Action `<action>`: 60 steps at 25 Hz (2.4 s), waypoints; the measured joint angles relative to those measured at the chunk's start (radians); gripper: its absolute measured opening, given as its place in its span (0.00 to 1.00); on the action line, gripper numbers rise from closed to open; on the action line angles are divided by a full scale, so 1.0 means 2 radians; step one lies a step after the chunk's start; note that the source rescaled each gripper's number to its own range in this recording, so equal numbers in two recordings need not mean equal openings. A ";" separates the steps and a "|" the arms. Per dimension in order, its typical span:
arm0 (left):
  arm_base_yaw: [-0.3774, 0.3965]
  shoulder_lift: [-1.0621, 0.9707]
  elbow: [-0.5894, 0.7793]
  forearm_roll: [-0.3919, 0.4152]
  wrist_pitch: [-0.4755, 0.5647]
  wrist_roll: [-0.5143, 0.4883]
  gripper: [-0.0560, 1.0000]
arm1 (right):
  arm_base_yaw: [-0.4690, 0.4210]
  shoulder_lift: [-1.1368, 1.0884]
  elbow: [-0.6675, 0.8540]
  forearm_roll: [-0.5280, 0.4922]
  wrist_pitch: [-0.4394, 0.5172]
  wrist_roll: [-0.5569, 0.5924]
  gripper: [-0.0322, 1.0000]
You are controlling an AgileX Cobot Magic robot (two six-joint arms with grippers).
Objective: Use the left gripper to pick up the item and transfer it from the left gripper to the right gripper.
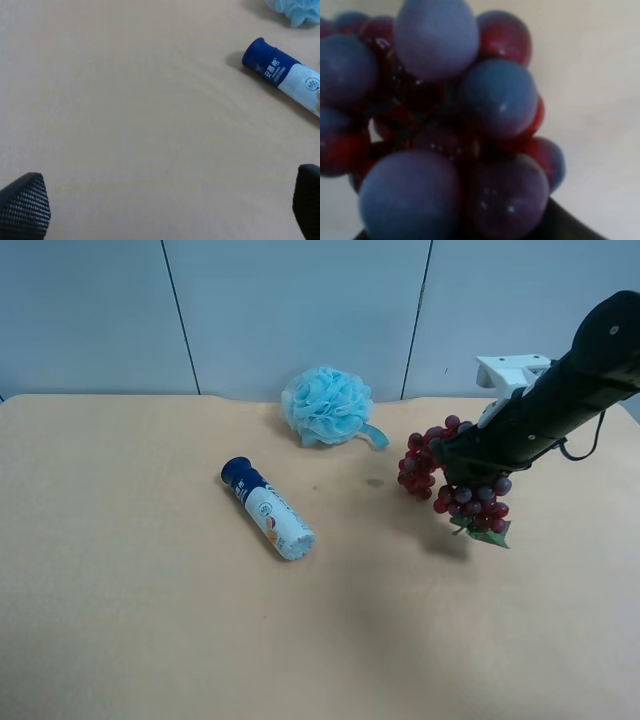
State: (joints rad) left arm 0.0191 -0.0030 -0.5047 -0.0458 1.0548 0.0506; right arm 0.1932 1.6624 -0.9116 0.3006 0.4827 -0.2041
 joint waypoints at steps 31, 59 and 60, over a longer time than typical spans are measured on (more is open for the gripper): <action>0.000 0.000 0.000 -0.001 0.000 0.000 1.00 | 0.015 -0.083 0.000 0.011 0.055 0.004 1.00; 0.000 0.000 0.000 -0.001 0.000 0.000 1.00 | 0.015 -0.482 0.028 -0.095 0.363 0.102 1.00; 0.000 0.000 0.000 -0.001 0.000 0.000 1.00 | 0.015 -0.498 0.044 -0.096 0.364 0.102 1.00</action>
State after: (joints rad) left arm 0.0191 -0.0030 -0.5047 -0.0468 1.0548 0.0506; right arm 0.2240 0.6664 -0.8245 0.1086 1.2100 0.0000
